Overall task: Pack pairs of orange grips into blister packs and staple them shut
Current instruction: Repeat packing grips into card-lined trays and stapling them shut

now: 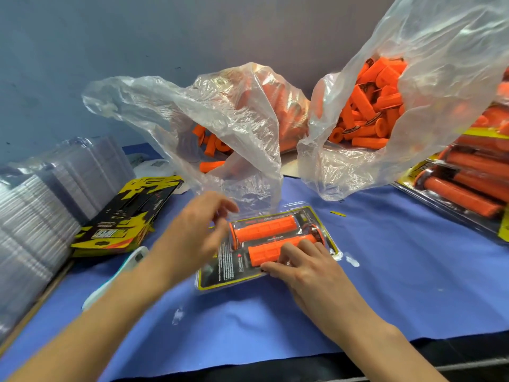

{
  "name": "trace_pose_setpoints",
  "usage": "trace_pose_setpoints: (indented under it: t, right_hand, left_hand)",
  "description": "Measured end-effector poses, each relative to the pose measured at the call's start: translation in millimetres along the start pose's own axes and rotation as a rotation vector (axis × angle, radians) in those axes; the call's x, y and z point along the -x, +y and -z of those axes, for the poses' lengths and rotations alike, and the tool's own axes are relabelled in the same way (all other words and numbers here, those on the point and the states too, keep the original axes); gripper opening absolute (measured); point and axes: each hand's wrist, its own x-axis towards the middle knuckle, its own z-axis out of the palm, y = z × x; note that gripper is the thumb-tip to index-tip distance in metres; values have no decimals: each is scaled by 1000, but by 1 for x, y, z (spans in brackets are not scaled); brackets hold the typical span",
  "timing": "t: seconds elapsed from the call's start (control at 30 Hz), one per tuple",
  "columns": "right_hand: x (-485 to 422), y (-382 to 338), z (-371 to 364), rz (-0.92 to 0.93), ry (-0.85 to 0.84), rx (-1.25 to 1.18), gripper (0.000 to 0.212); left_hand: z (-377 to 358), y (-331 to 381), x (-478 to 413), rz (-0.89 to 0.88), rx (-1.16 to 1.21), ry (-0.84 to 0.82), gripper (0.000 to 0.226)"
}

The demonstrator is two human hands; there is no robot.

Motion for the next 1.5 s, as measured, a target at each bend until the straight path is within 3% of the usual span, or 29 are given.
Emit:
trace_pose_setpoints:
  t: [0.17,0.27,0.67,0.77,0.9,1.0,1.1,1.5]
  right_hand:
    - [1,-1,-1,-41,-1,-26,34]
    - [2,-1,-4,-41,-13,-29,30]
    - [6,18,-3,-104,64,1,31]
    - [6,20,-1,-103,80,28,23]
    - [9,19,1,-78,102,38,8]
    - [11,14,1,-68,103,55,20]
    - [12,7,-3,-65,98,83,12]
    - [4,1,-5,3,118,132,14]
  left_hand:
    - [-42,32,60,-109,-205,-113,25]
    - [-51,28,61,-143,-293,-35,21]
    - [-29,-24,76,-207,-268,121,2]
    - [-26,-25,77,-215,-251,142,11]
    - [-19,-26,77,-205,-265,120,17]
    - [-18,-23,75,-174,-298,81,12]
    - [-22,-19,77,-132,-336,27,4]
    - [-34,-2,67,-164,-343,41,14]
